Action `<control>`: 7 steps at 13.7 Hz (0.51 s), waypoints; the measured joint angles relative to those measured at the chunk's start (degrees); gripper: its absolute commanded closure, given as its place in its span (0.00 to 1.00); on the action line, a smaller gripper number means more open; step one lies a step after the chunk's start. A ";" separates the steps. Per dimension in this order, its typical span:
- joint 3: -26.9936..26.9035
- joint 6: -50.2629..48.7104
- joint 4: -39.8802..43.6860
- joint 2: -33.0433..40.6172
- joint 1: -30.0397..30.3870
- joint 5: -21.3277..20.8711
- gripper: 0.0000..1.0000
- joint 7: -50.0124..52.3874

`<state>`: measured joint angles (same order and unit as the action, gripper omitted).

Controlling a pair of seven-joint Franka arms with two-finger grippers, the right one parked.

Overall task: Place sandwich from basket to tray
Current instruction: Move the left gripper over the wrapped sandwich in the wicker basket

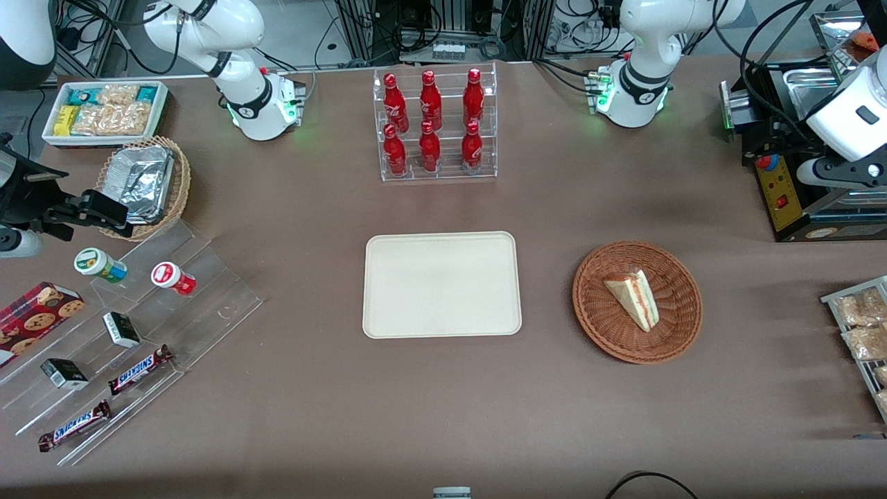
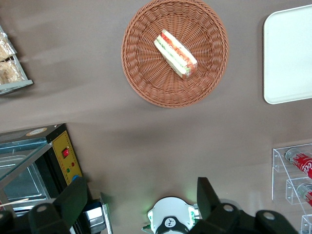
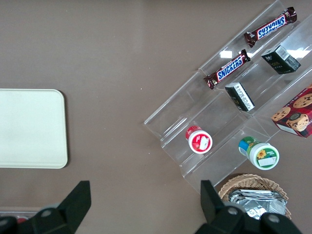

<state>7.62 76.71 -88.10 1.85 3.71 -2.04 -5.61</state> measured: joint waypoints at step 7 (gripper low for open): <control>-0.66 8.72 -3.05 -7.01 0.14 -0.84 0.00 7.29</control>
<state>6.96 85.43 -91.14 -5.16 3.85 -2.89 1.68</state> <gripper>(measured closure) 0.000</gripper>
